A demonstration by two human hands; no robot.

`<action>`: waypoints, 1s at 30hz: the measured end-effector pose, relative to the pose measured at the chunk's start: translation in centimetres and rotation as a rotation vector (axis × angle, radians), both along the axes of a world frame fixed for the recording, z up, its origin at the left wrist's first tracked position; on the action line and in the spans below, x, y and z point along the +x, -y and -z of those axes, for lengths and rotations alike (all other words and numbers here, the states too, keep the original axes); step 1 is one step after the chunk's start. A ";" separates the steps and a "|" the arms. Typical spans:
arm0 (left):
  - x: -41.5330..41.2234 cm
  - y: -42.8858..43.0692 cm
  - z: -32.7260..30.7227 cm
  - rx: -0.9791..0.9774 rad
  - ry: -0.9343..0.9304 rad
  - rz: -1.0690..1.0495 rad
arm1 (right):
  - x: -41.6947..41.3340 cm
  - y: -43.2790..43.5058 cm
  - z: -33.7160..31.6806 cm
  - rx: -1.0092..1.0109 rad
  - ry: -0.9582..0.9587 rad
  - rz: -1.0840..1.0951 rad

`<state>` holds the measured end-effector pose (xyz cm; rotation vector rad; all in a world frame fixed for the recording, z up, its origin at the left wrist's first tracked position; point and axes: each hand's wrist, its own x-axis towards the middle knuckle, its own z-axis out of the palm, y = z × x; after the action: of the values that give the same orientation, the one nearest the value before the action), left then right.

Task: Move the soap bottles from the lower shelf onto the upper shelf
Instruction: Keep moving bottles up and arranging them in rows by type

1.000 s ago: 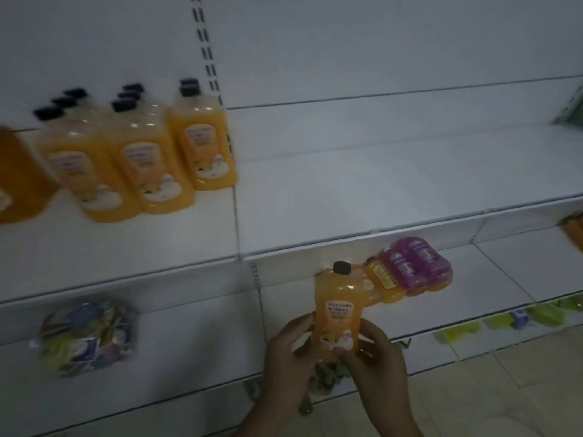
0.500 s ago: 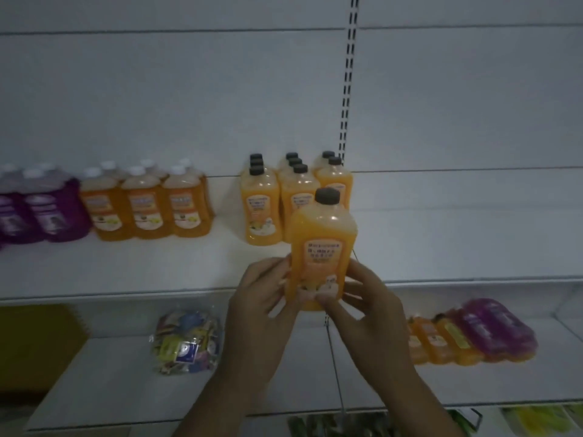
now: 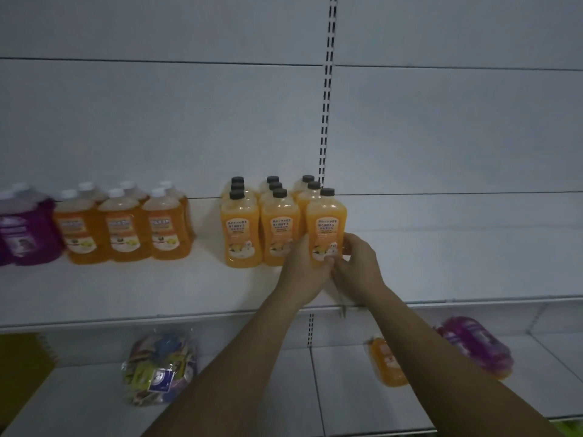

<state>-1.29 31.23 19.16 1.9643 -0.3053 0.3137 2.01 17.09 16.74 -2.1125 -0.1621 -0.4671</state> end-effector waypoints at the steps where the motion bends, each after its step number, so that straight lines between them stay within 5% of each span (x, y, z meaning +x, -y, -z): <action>1: 0.1 0.2 0.1 -0.009 -0.010 -0.002 | 0.4 0.0 0.1 0.010 -0.018 -0.010; 22: -0.8 1.0 1.4 -0.035 -0.008 -0.065 | 0.9 0.6 -1.2 0.036 -0.107 -0.120; 30: -7.7 4.6 0.4 -0.123 0.102 0.181 | -8.2 6.4 0.0 0.029 0.159 0.090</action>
<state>-9.00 26.60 18.75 1.7892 -0.5145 0.3077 -6.21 10.71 16.74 -2.0603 -0.1510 -0.6880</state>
